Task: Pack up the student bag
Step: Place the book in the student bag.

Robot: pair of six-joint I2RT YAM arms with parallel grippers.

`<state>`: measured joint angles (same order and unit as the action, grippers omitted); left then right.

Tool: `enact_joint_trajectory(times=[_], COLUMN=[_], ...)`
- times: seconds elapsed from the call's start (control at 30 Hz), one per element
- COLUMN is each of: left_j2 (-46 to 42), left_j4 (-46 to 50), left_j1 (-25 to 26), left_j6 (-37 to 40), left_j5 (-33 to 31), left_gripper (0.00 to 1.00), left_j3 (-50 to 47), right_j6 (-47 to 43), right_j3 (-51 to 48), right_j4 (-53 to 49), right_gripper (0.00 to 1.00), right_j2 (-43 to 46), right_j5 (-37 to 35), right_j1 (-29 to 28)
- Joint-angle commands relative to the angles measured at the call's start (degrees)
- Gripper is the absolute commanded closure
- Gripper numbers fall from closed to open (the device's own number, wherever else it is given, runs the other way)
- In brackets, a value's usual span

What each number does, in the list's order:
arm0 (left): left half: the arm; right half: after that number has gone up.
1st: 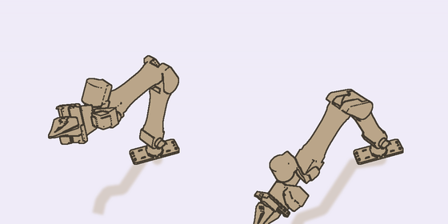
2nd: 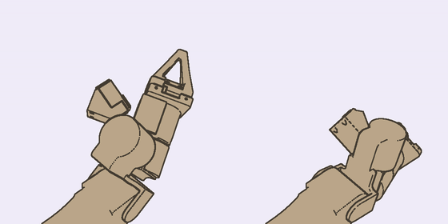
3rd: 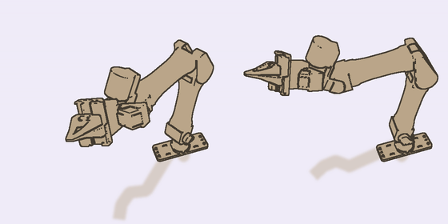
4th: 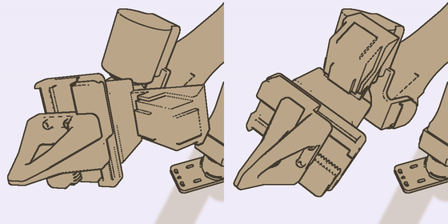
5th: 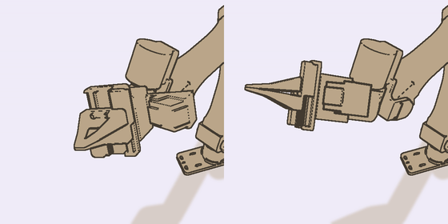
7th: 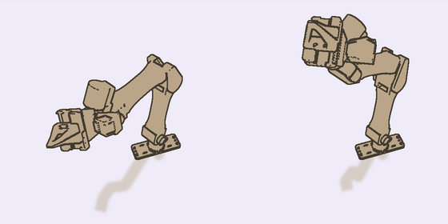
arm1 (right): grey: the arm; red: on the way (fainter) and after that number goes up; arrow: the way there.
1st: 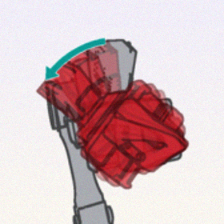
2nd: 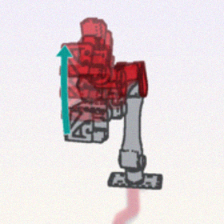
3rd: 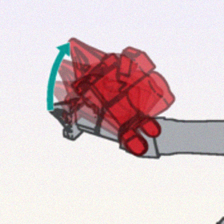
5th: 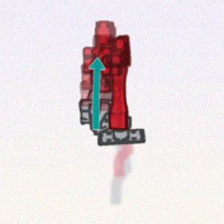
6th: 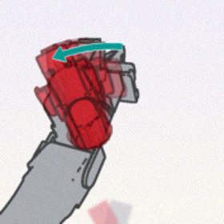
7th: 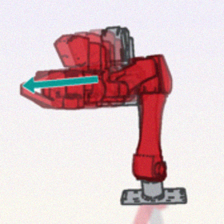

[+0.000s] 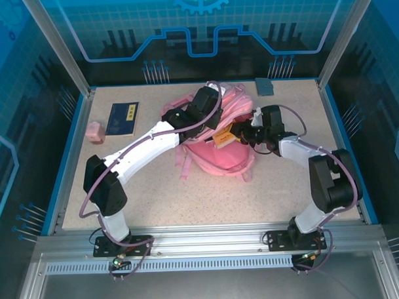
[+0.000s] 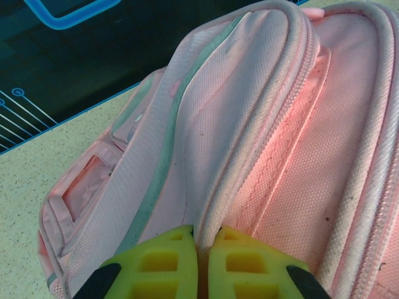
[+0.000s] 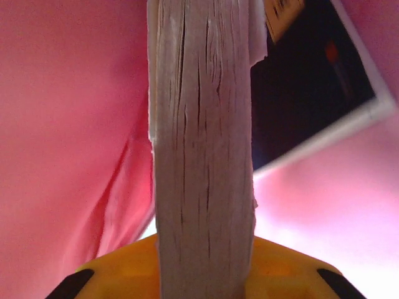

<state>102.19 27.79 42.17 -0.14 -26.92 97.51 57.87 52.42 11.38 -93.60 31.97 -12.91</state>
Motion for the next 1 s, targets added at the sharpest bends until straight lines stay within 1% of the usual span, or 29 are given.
enact_joint_trajectory(times=[0.0,0.07,0.23,0.4,0.5,0.6,0.7,0.8,0.87,0.97], left_j2=[-5.0,-4.7,-4.3,-4.0,-4.0,-4.2,-4.2,-4.0,-4.0,-3.7], left_j4=[-6.3,-5.9,-5.6,-5.1,-4.5,-4.4,-4.0,-3.7,-3.4,-3.3], left_j1=[0.0,-0.1,0.0,-0.2,-0.4,-0.7,-1.1,-1.6,-2.1,-2.4], left_j6=[-2.0,-2.2,-3.2,-3.4,-3.7,-4.4,-4.9,-5.5,-5.8,-6.0], left_j5=[0.5,1.3,2.7,3.3,3.4,3.8,4.4,5.2,5.7,5.9], left_gripper=[0.97,0.97,0.97,0.97,0.97,0.97,0.96,0.97,0.97,0.96], left_j3=[1.0,1.5,1.9,1.9,1.7,1.1,0.6,0.1,-0.2,-0.6], right_j6=[0.1,0.5,1.5,2.7,2.5,1.6,0.0,-2.8,-4.2,-5.2], right_j3=[4.1,5.6,7.9,9.5,10.5,10.6,9.7,8.1,6.4,3.3], right_j4=[8.1,9.0,10.5,12.6,12.3,11.6,9.6,4.8,-0.9,-7.4], right_gripper=[0.79,0.79,0.78,0.72,0.64,0.53,0.42,0.33,0.27,0.21], right_j2=[-3.4,-5.9,-9.5,-13.0,-14.4,-14.6,-13.0,-9.3,-5.9,-0.3], right_j5=[-0.3,-0.9,-5.2,-8.6,-10.1,-11.4,-12.5,-14.4,-16.4,-17.8], right_j1=[-1.5,-2.6,-4.5,-5.5,-5.6,-5.6,-5.6,-5.5,-5.4,-5.2])
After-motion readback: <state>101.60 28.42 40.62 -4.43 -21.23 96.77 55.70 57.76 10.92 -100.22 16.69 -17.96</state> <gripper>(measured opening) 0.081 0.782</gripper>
